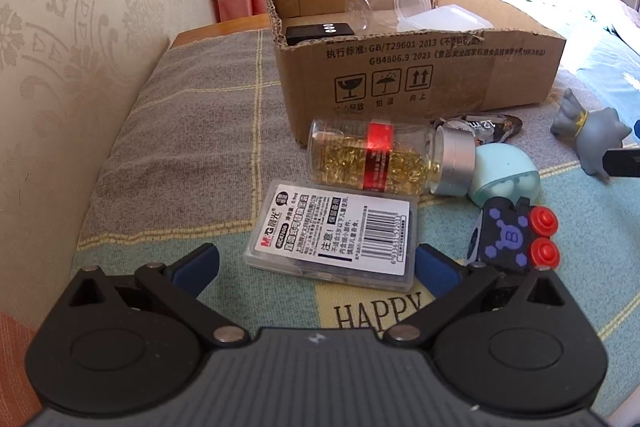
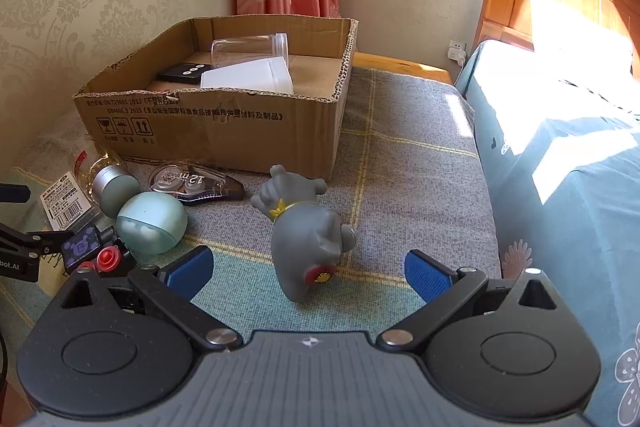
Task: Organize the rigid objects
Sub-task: 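Grasp the clear pen-refill pack with the left gripper while the right gripper approaches the grey cat toy, then grasp the grey cat toy with the right gripper while the left gripper holds the pen pack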
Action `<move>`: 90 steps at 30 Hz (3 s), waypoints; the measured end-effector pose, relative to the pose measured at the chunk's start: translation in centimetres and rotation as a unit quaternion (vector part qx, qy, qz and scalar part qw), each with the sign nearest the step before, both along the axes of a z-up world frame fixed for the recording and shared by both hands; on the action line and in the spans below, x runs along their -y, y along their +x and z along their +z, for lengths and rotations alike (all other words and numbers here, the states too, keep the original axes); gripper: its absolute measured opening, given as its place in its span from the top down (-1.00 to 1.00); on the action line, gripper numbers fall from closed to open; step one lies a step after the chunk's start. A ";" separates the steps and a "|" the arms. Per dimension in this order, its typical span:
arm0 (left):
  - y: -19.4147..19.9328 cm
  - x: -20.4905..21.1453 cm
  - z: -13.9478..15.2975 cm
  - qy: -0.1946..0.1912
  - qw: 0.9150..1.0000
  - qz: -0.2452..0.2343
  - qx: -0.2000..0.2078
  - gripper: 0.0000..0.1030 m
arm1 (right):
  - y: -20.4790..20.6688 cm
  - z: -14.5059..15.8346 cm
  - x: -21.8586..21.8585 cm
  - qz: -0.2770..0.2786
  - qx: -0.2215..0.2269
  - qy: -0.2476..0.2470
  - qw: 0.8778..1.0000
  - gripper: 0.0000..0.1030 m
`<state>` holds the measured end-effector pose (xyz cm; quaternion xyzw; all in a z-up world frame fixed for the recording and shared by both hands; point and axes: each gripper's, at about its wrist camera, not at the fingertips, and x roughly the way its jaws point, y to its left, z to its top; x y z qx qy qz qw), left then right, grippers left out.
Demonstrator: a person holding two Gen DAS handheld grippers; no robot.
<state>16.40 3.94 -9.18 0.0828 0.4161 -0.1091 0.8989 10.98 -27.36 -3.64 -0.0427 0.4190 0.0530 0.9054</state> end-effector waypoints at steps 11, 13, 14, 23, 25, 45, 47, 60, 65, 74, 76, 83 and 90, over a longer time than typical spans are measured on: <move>2.0 0.4 -0.2 -0.008 1.000 0.003 0.001 -1.00 | 1.1 -1.4 2.5 -0.033 -0.017 -0.010 0.999 -1.00; 2.1 0.3 -0.1 -0.008 1.000 0.002 0.000 -1.00 | 1.2 -1.5 3.1 -0.038 -0.017 -0.010 0.999 -1.00; 2.2 0.3 -0.1 -0.008 1.000 0.002 0.000 -1.00 | 1.3 -1.6 3.5 -0.044 -0.016 -0.009 0.999 -1.00; 2.0 0.5 0.0 -0.001 1.000 -0.013 0.013 -0.95 | 1.2 -2.4 5.0 -0.069 -0.027 -0.011 0.997 -1.00; 1.8 0.4 0.1 -0.009 1.000 -0.019 0.012 -0.86 | 1.1 -2.5 4.8 -0.066 -0.027 -0.010 0.997 -1.00; -2.5 0.1 0.7 -0.029 0.998 0.015 -0.055 -0.77 | 2.2 -2.8 4.7 -0.050 -0.021 0.000 0.999 -1.00; -2.9 0.2 0.7 -0.027 0.998 0.009 -0.053 -0.77 | 2.7 -2.9 5.5 -0.069 -0.018 -0.001 0.997 -1.00; -3.1 -0.1 0.4 -0.028 0.996 -0.080 -0.032 -0.81 | 2.0 -3.3 5.6 -0.061 -0.024 0.023 0.998 -1.00; -3.1 -0.2 0.5 -0.031 0.997 -0.062 -0.027 -0.76 | 1.7 -3.0 4.9 -0.042 -0.027 0.048 0.998 -1.00; -1.2 -1.9 0.4 -0.033 0.997 0.070 -0.020 -0.76 | 2.4 -3.4 2.7 -0.023 -0.009 0.033 0.999 -1.00; -1.4 -1.9 0.4 -0.030 0.997 0.067 -0.016 -0.76 | 2.9 -3.7 2.2 -0.027 -0.002 0.020 0.999 -1.00; -2.2 -2.1 0.3 -0.034 0.997 0.066 -0.006 -0.77 | 4.2 -4.2 0.8 -0.026 0.015 0.001 1.000 -1.00; -2.6 -2.1 0.1 -0.033 0.997 0.062 0.009 -0.81 | 5.4 -4.4 0.7 -0.025 0.022 0.001 0.999 -1.00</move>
